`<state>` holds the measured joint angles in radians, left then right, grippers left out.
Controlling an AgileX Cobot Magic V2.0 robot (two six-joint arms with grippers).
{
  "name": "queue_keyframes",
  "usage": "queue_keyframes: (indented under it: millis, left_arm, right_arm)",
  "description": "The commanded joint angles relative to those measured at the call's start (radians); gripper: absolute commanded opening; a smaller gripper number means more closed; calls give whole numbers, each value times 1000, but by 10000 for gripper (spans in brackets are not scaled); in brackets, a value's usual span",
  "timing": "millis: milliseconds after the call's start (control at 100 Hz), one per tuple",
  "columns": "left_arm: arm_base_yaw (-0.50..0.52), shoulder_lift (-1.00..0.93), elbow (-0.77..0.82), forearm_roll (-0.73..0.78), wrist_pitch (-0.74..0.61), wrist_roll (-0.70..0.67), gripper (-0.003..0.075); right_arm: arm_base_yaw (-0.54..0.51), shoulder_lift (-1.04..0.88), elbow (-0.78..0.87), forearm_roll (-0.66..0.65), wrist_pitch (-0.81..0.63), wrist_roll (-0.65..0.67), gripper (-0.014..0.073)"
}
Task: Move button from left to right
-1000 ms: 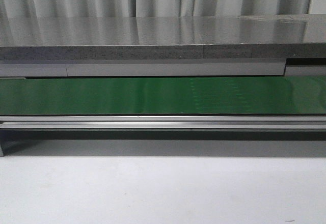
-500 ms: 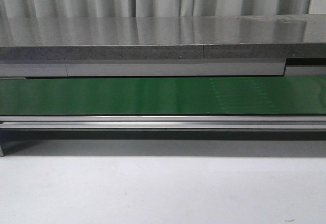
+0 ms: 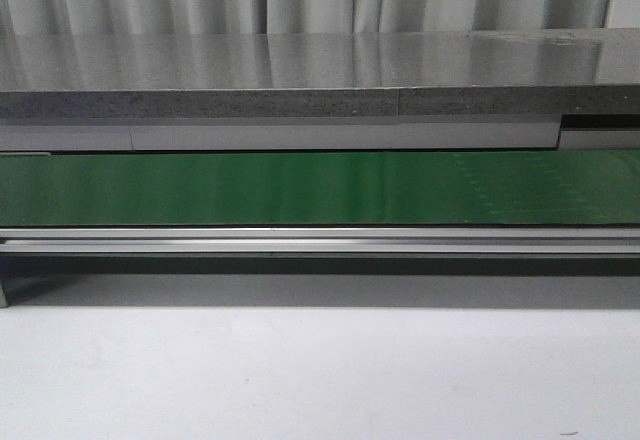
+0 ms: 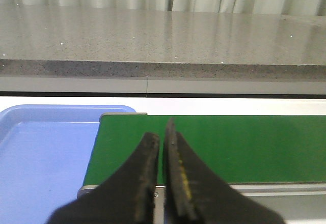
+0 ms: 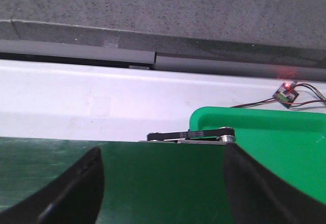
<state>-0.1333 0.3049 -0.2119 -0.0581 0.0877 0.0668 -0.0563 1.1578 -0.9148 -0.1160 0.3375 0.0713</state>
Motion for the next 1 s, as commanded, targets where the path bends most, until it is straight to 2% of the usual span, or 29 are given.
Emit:
queue_keyframes:
  millis: [0, 250, 530, 610, 740, 990]
  left_arm:
    - [-6, 7, -28, -8, -79, -2, 5]
    - [-6, 7, -28, -8, -79, -2, 5]
    - [-6, 7, -28, -8, -79, -2, 5]
    - [-6, 7, -28, -8, -79, -2, 5]
    - [-6, 7, -28, -8, -79, -2, 5]
    - [-6, 7, -28, -8, -79, -2, 5]
  right_arm:
    - [15, -106, 39, 7, -86, 0, 464]
    - [53, -373, 252, 21, -126, 0, 464]
    - [95, -714, 415, 26, -74, 0, 456]
    - [95, -791, 439, 28, -43, 0, 410]
    - [95, -882, 446, 29, 41, 0, 281]
    - [95, -908, 446, 29, 93, 0, 59]
